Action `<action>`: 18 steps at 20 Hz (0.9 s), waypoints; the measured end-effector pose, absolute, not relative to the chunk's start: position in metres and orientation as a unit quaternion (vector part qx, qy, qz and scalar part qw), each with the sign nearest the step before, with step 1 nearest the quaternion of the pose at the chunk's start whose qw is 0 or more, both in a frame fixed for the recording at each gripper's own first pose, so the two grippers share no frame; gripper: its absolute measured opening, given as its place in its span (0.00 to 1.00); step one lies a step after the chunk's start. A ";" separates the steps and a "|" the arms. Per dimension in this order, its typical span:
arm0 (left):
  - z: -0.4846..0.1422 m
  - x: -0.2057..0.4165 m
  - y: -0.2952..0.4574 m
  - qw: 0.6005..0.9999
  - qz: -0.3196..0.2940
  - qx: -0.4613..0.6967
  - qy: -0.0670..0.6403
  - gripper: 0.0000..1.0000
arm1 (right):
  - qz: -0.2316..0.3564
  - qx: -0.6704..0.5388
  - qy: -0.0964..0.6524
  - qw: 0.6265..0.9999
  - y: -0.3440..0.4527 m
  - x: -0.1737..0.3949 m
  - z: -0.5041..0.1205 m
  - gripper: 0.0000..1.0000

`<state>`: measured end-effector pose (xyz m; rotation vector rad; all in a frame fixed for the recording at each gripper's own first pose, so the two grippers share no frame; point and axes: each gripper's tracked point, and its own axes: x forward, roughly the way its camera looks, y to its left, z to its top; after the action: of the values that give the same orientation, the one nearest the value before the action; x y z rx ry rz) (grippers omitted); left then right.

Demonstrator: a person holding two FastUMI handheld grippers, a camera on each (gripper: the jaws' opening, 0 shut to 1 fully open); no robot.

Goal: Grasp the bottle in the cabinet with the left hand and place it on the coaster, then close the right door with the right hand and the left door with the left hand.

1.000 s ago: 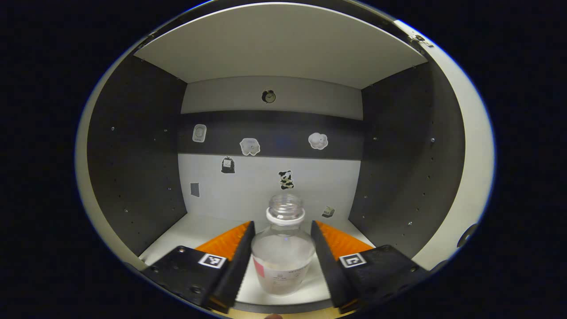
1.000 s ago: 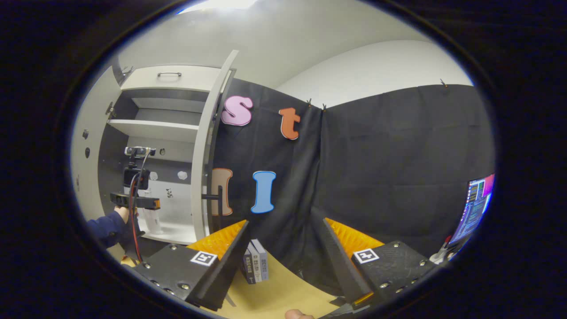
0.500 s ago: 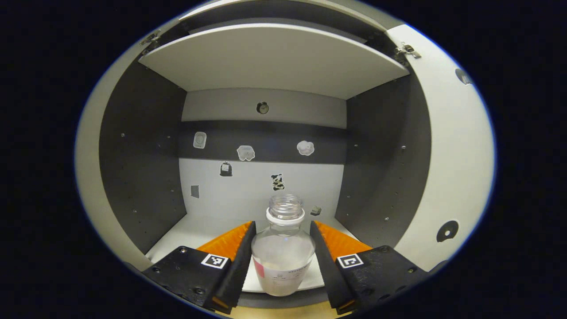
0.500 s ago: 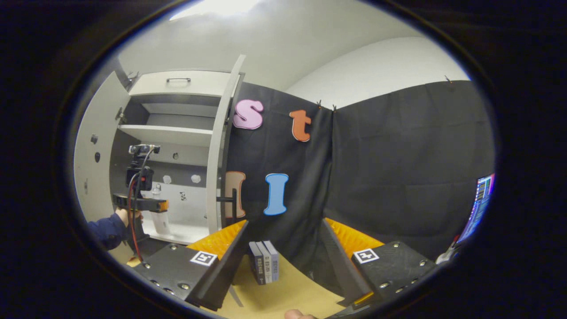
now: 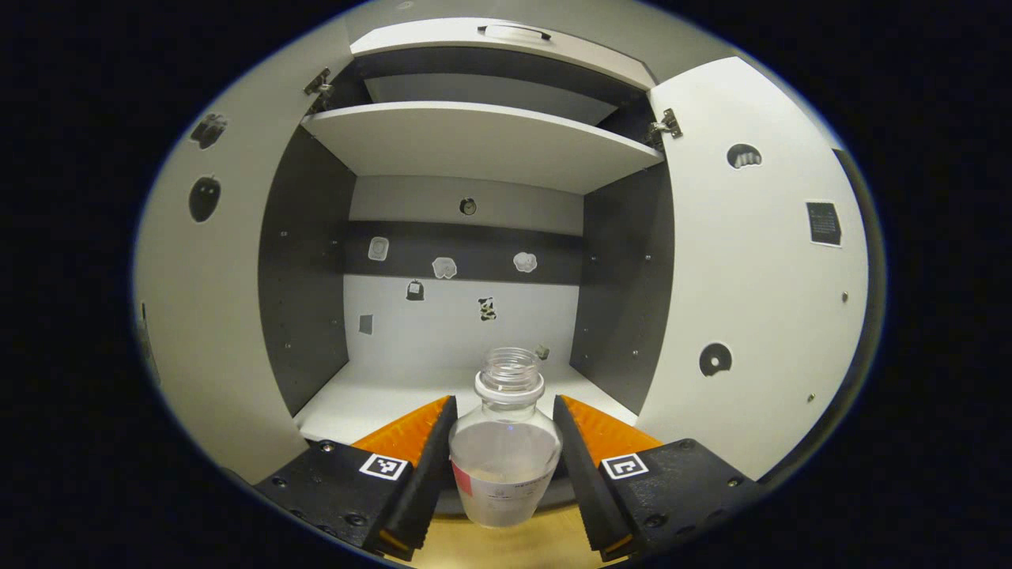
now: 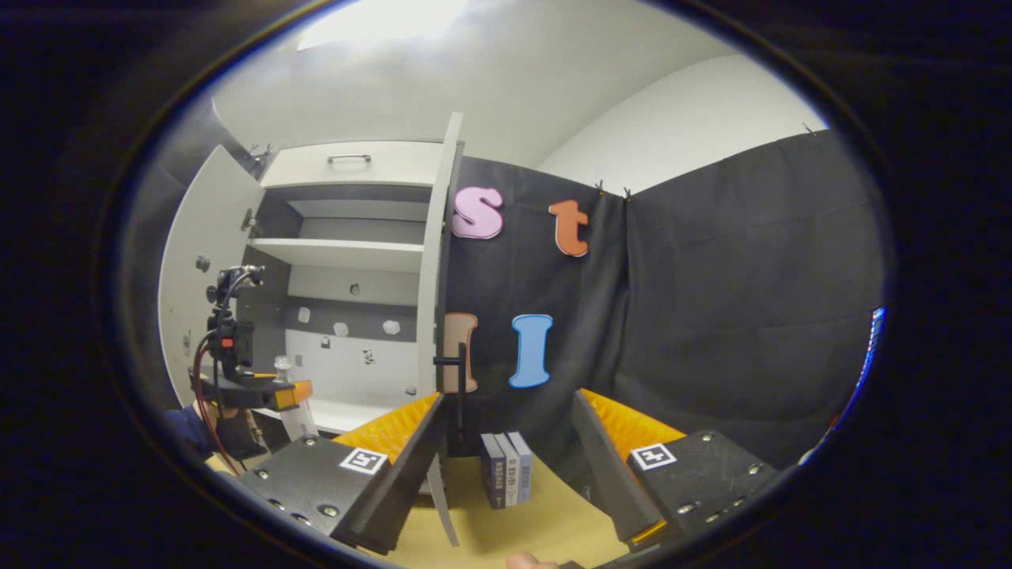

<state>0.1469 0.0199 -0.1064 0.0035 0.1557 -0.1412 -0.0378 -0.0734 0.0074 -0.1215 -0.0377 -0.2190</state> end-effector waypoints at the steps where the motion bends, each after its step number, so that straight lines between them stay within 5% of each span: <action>1: -0.112 0.137 0.022 0.994 -0.073 0.001 0.080 0.74 | -0.101 -0.060 -0.020 0.993 -0.070 -0.036 0.007 0.98; 18: -0.305 0.013 0.046 0.966 -0.063 -0.085 0.237 0.75 | -0.060 -0.060 -0.033 0.996 -0.060 -0.038 0.014 0.96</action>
<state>0.0127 0.0460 -0.3047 -0.1729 0.4792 -0.1265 -0.0378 -0.0599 0.0145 -0.1205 -0.0670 -0.1202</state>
